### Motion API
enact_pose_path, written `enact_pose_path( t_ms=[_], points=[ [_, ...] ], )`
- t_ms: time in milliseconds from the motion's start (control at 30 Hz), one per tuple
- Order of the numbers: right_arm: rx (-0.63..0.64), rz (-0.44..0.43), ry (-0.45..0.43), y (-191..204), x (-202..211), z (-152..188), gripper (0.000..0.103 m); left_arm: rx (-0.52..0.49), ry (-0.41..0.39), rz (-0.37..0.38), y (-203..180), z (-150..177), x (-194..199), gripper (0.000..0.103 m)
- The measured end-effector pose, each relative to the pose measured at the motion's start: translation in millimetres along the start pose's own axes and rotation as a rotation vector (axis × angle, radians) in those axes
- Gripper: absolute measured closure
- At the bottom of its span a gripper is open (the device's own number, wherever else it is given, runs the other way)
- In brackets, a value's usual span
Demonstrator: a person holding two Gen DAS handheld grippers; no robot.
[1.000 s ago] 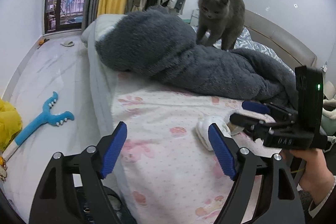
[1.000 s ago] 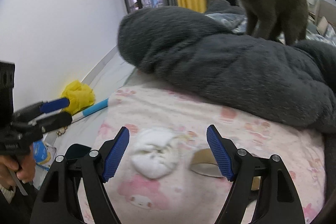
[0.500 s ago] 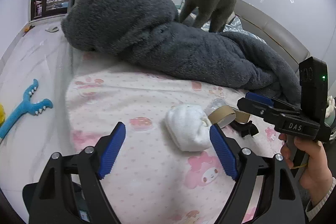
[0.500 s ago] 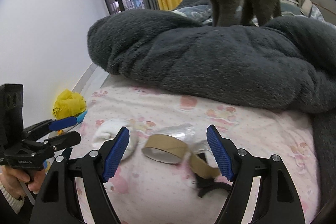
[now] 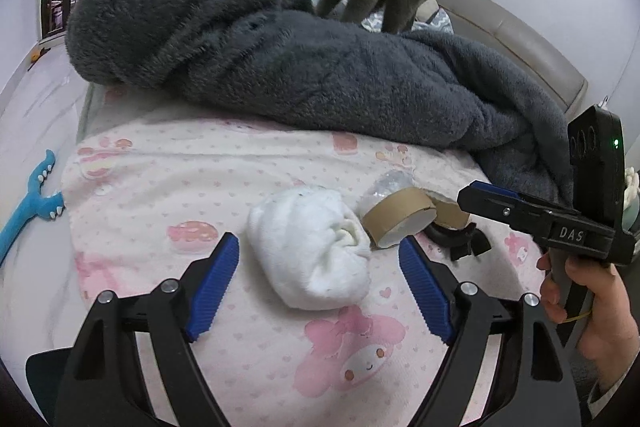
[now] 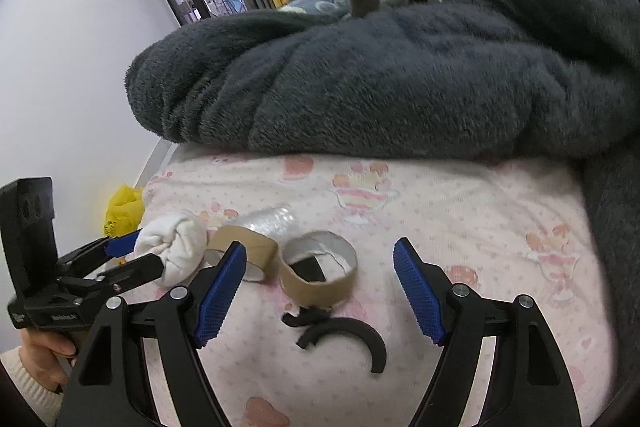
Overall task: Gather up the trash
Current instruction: 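Grasp the white sock with the left gripper while the right gripper grasps a brown tape roll, then carry the sock and tape roll with both grippers over the green bin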
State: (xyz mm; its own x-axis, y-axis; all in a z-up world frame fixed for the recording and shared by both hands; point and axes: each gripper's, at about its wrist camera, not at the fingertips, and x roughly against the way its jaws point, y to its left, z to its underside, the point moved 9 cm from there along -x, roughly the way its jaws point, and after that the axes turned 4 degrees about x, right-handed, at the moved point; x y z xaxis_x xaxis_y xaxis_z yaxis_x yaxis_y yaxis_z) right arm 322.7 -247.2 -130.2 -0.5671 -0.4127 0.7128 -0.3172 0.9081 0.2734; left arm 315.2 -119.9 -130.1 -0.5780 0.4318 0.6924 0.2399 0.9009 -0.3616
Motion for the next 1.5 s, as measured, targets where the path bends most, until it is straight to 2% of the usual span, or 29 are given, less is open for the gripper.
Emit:
enact_pose_path(
  t_ms=[200,300,367,667,933,1167,1500],
  points=[
    [-0.044,-0.045,0.038,-5,-4,12,0.032,-0.031,0.02,-0.025,-5,5,-16,0.029],
    [-0.05,-0.066,0.048,-4,-5,16,0.035,-0.04,0.016,-0.033,-5,5,-18,0.036],
    [-0.044,-0.072,0.05,-2,-5,17,0.036,-0.042,0.014,-0.039,-5,4,-19,0.045],
    [-0.038,-0.081,0.063,0,-12,15,0.046,-0.072,0.005,-0.03,-9,3,-17,0.062],
    [-0.024,-0.08,0.082,2,-21,11,0.057,-0.083,-0.015,-0.005,-11,2,1,0.064],
    [-0.02,-0.046,0.046,5,-13,-2,0.059,-0.07,-0.037,0.019,-8,1,22,0.064],
    [-0.053,-0.047,-0.022,7,7,-8,0.059,-0.03,-0.041,-0.02,9,12,46,0.064]
  ],
)
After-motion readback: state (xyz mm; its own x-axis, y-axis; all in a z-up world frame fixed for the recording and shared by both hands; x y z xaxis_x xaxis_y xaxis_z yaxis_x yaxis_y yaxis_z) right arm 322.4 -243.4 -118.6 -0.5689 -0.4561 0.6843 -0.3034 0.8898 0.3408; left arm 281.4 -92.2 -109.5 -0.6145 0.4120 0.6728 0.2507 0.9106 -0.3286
